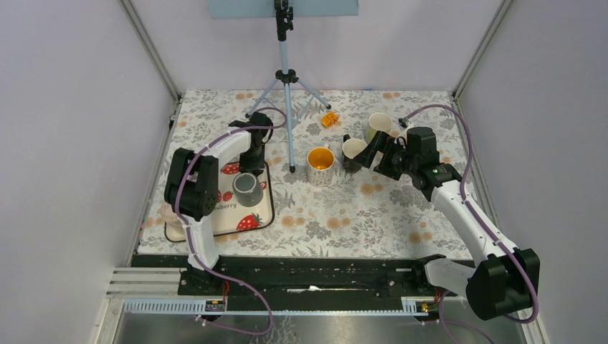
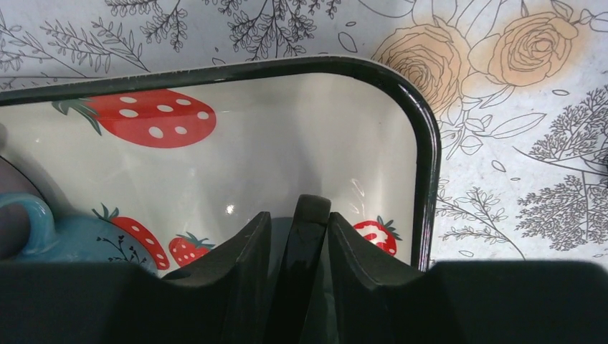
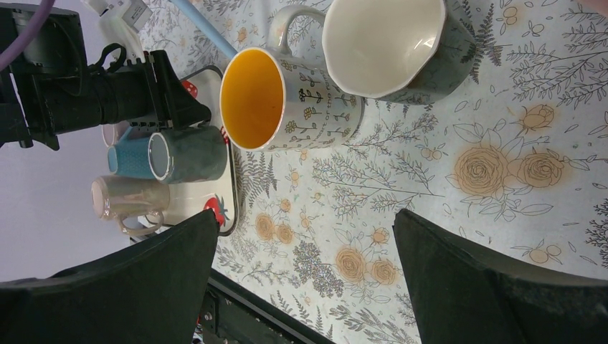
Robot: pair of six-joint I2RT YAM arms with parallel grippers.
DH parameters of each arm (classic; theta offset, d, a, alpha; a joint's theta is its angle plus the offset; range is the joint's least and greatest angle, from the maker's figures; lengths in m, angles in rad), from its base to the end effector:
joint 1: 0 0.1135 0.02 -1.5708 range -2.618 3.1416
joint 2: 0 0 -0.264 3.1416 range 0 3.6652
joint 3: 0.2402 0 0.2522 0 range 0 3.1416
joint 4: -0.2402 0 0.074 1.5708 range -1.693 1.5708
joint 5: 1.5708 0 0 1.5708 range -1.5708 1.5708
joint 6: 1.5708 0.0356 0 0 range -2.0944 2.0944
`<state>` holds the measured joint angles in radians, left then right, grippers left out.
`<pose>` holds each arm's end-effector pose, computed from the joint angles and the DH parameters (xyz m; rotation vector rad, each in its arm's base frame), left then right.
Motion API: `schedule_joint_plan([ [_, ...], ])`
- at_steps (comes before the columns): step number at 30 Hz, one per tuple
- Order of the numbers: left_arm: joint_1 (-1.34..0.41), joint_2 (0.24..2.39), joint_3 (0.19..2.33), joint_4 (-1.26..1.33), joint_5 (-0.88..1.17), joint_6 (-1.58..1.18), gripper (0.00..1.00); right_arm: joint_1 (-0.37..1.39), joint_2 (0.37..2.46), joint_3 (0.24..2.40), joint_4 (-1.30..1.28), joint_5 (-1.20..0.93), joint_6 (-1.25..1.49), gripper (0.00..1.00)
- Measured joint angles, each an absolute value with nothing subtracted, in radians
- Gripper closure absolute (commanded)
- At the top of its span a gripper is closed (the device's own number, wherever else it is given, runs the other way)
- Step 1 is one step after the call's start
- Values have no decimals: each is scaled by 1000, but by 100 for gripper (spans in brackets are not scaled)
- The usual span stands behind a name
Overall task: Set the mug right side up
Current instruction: Turn over the cup on the tray.
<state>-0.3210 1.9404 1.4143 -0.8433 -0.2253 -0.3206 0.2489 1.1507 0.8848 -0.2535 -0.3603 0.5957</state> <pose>0.3622 -0.1121 0.1820 -0.0322 2.8724 0.2168 0.2466 0.0756 0.2948 0.1483 2.1731 0.8749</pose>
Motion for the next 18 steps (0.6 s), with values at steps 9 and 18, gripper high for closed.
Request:
schedule_joint_plan([
  [9, -311, 1923, 1411, -849, -212, -316, 100, 249, 1151, 885, -253, -361, 595, 0],
  [18, -308, 1882, 1380, -801, -213, -327, 100, 249, 1151, 885, -248, -386, 593, 0],
])
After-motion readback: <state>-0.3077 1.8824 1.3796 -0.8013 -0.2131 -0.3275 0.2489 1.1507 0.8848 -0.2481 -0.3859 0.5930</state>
